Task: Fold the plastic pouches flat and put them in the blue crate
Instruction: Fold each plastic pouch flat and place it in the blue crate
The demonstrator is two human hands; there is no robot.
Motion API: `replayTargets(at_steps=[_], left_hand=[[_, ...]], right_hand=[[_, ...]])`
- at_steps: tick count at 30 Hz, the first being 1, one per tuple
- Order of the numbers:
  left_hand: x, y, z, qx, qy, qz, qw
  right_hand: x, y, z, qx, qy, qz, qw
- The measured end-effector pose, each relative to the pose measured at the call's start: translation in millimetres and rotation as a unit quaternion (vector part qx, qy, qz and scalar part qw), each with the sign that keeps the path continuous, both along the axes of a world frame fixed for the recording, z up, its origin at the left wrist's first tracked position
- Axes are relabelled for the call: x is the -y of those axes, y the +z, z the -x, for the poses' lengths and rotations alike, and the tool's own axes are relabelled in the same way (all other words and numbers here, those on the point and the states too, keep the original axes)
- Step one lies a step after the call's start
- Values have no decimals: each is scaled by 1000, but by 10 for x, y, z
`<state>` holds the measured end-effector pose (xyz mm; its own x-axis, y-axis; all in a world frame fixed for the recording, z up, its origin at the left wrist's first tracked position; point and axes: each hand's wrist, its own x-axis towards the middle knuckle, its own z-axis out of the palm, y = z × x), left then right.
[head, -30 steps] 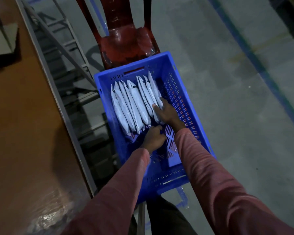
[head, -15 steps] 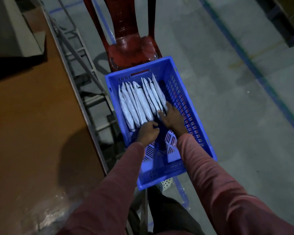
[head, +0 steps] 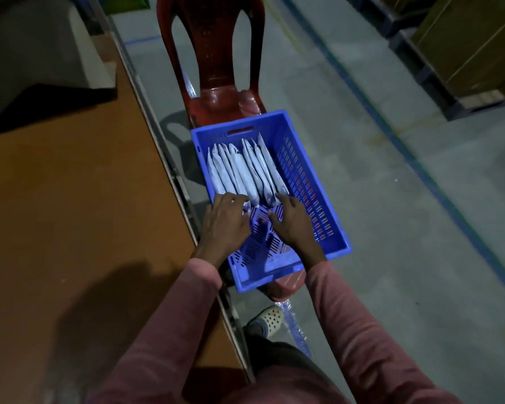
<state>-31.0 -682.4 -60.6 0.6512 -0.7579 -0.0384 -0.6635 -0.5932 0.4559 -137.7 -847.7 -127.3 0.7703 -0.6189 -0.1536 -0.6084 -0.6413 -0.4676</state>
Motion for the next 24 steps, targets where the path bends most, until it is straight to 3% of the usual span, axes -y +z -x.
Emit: replayTargets(at_steps=[10, 15, 24], left_hand=[[-1622, 692, 90, 89, 82, 134, 984], [-2967, 964, 56, 130, 136, 115, 975], [-5347, 823, -225, 155, 306, 121, 931]], right_hand=[[-1477, 1060, -3, 238, 52, 64, 968], [-2649, 1340, -170, 277, 70, 79, 955], [-4732, 1341, -928, 260, 257, 39, 930]])
